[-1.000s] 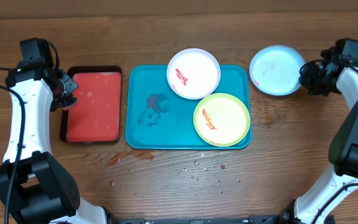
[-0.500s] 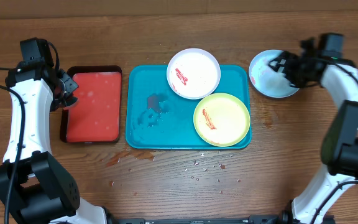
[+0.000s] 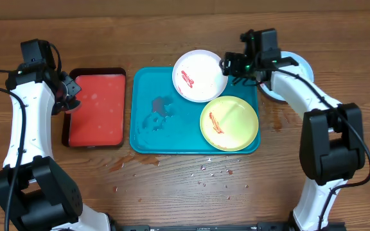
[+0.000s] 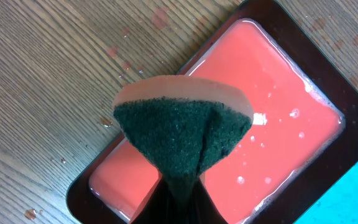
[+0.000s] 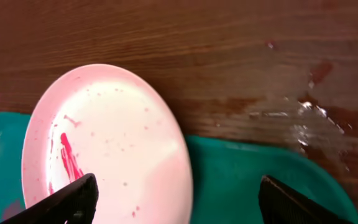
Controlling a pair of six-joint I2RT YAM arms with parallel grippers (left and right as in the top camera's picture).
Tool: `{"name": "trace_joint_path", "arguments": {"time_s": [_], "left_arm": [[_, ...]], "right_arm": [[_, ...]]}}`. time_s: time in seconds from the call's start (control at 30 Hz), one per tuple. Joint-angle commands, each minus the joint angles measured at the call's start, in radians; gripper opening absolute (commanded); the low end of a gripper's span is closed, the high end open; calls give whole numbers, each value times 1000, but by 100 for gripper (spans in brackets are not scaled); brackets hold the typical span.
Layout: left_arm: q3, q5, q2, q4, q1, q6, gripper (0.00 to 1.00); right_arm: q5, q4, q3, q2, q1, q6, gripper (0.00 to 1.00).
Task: Clean dirty plates on tray and stack at the side
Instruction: 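Move the right gripper to the white plate rim and grasp it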
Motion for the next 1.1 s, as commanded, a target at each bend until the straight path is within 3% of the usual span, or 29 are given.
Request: {"name": "trace_joint_path", "arguments": {"time_s": [0.0,0.4,0.53,0.83,1.07], "left_arm": [[14,8,-10,2,2,-14,4],[13,12,-10,1,2,-14,5],[13,12,-10,1,2,-14,4],[13,12,-10,1,2,-14,4],[13,12,-10,1,2,-14,4]], "right_arm": [[70,44,-4,39,33,-90,83],[96,105,-4,93,74,-153,73],[68,101,-4,105,79,-152,57],[64,60,-4,106,124,-152,35],[44,-100,36,87,206,-118,36]]}}
